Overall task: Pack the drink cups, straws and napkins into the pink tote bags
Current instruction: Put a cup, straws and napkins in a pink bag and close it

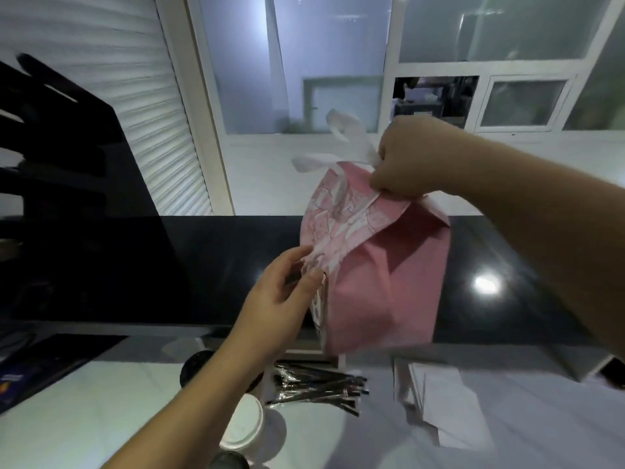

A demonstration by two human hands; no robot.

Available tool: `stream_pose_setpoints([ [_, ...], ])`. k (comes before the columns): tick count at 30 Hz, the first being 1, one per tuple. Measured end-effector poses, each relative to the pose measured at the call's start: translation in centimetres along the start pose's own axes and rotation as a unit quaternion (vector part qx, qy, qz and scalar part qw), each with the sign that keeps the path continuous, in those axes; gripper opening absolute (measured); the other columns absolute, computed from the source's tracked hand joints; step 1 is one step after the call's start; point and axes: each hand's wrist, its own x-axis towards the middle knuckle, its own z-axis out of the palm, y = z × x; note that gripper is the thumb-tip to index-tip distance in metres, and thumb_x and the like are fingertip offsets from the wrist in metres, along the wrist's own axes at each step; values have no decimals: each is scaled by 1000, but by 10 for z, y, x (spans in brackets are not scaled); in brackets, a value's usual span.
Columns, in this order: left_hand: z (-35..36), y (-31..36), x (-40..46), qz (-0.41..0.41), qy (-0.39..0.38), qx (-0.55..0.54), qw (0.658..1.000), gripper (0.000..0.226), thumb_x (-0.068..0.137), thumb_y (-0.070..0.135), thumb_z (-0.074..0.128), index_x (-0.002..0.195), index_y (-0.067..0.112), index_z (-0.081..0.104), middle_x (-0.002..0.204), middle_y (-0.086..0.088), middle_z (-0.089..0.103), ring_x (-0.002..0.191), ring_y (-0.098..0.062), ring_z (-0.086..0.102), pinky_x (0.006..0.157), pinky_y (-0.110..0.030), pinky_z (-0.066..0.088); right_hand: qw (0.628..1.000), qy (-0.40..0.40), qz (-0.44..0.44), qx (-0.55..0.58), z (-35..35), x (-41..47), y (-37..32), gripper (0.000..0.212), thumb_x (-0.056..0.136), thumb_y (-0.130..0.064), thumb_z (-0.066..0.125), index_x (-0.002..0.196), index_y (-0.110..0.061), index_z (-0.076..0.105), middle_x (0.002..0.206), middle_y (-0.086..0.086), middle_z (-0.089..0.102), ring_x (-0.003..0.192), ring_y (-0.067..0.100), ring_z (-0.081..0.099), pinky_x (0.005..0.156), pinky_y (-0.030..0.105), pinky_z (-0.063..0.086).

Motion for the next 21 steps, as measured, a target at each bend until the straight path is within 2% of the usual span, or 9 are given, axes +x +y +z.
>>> stream_pose_setpoints([
  [2, -7, -10, 17, -15, -16, 2, 1000, 61, 87, 78, 58, 143, 53, 52, 136, 29, 62, 119, 14, 59, 83, -7, 52, 1000, 24, 14, 6, 12, 24, -12, 23, 82, -17, 60, 62, -8, 52, 65, 10, 55, 55, 22, 50, 45, 27, 32],
  [4, -11, -23, 34, -34, -21, 19, 999, 62, 86, 73, 62, 144, 56, 48, 138, 28, 60, 119, 13, 60, 91, -18, 56, 998, 42, 29, 32, 29, 47, -24, 21, 83, -16, 59, 65, -10, 50, 63, 7, 49, 53, 19, 45, 43, 28, 29],
  [7, -16, -46, 60, -70, -22, 35, 997, 66, 86, 75, 58, 147, 57, 43, 140, 28, 59, 122, 9, 58, 97, -29, 57, 991, 58, 46, 107, 59, 77, -41, 24, 83, -15, 60, 64, -15, 46, 62, 3, 47, 54, 19, 46, 43, 26, 27],
  [11, -27, -77, 89, -111, -8, 38, 993, 51, 100, 61, 49, 150, 53, 43, 134, 31, 59, 122, 4, 57, 94, -22, 52, 980, 102, 69, 155, 94, 106, -64, 37, 93, -18, 58, 62, -19, 38, 60, -1, 41, 52, 20, 43, 44, 26, 25],
  [14, -36, -94, 99, -135, 11, 44, 990, 43, 105, 55, 43, 148, 54, 44, 119, 41, 56, 110, 14, 53, 82, -13, 42, 975, 95, 81, 184, 107, 122, -79, 36, 94, -18, 57, 64, -18, 38, 61, 0, 42, 55, 22, 44, 53, 27, 34],
  [16, -42, -102, 99, -139, 18, 52, 989, 42, 105, 57, 39, 146, 55, 46, 122, 36, 58, 106, 20, 50, 81, -12, 40, 975, 82, 85, 190, 113, 128, -87, 34, 92, -15, 59, 64, -18, 40, 62, 0, 44, 54, 19, 43, 58, 29, 38],
  [18, -46, -110, 96, -146, 23, 55, 987, 42, 105, 57, 38, 145, 54, 48, 127, 31, 60, 106, 22, 51, 82, -11, 39, 976, 64, 87, 191, 119, 130, -94, 32, 89, -11, 60, 64, -16, 41, 63, 1, 46, 56, 21, 47, 55, 28, 36],
  [21, -47, -123, 90, -166, 26, 57, 984, 40, 107, 46, 39, 145, 50, 50, 128, 28, 63, 104, 23, 53, 81, -9, 38, 979, 32, 81, 182, 128, 129, -101, 30, 89, -8, 59, 65, -16, 42, 65, 1, 47, 67, 25, 53, 56, 28, 37],
])
